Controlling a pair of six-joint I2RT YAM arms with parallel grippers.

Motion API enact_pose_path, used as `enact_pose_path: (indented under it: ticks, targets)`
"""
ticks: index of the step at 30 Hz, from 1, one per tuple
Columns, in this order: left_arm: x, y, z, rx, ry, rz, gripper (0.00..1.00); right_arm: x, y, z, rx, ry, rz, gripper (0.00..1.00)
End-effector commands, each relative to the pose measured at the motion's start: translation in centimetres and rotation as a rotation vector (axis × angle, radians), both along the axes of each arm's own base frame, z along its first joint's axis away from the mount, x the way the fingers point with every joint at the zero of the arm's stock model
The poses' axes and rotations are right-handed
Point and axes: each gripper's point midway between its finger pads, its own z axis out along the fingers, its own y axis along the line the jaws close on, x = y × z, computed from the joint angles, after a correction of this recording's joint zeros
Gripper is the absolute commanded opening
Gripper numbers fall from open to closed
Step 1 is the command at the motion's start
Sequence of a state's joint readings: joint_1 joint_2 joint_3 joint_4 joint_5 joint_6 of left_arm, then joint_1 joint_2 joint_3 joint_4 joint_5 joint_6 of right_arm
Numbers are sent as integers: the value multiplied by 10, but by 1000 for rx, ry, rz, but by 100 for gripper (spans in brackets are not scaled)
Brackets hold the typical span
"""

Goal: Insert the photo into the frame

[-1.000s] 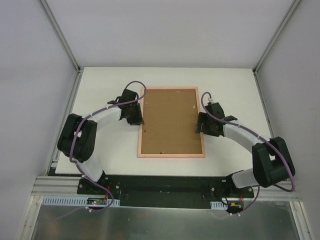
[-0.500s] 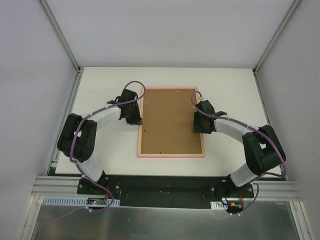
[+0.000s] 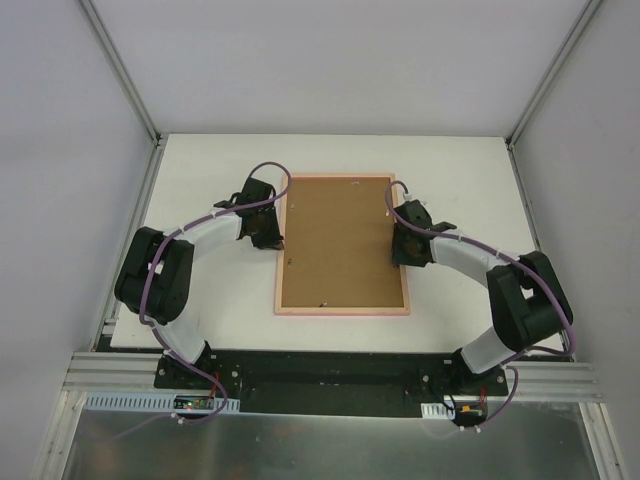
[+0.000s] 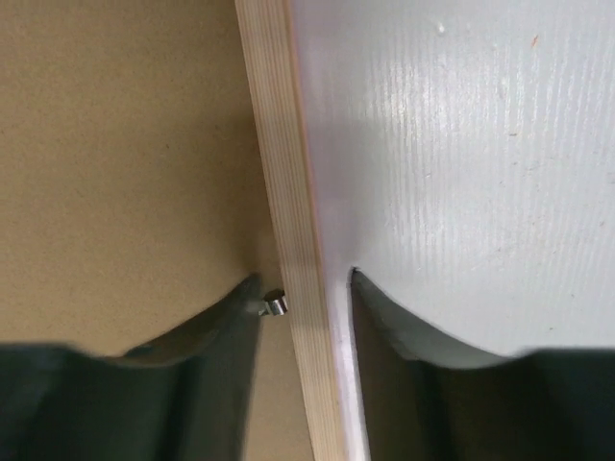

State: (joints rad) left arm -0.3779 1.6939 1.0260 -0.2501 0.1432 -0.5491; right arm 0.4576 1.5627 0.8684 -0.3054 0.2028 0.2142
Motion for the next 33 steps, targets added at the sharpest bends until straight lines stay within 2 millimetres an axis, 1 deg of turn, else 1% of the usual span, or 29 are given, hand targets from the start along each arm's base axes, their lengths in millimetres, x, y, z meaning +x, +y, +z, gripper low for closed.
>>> enact_pose_path:
  ticks: [1,2,3,4,6,7,9,14,16,21,25,28,31,33]
  targets:
    - [-14,12,-17,64,62,-3,9,-6,-5,0,-6,20,-20,54]
    - [-14,12,-17,64,63,-5,10,-2,-6,4,-1,8,-24,62]
    - [-14,12,-17,65,63,-5,9,5,-7,10,-1,-9,-30,66]
    - [-14,12,-17,66,62,-7,9,12,-8,14,3,-21,-35,67]
    - [-15,13,-16,70,63,-9,8,30,-7,22,19,-52,-43,67]
    - [-15,13,-16,69,64,-12,8,37,-6,20,20,-42,-44,67]
    - [-16,13,-16,69,67,-12,8,55,-1,24,26,-51,-43,68]
    - [-22,13,-18,64,82,-16,7,93,10,15,25,-48,-53,69]
    - [-23,14,-17,69,82,-17,7,102,12,6,20,-33,-59,69]
    - [-26,18,-17,80,80,-20,7,116,18,-7,30,-22,-84,69]
    - [-27,17,-16,76,83,-21,6,122,17,-9,19,-22,-99,66]
    - [-27,17,-14,75,80,-22,6,126,14,-11,-3,-17,-118,64]
    - [-26,17,-14,76,79,-24,6,132,15,-12,1,-20,-120,63]
    - [-27,17,-15,75,84,-25,6,136,17,-13,4,-17,-119,61]
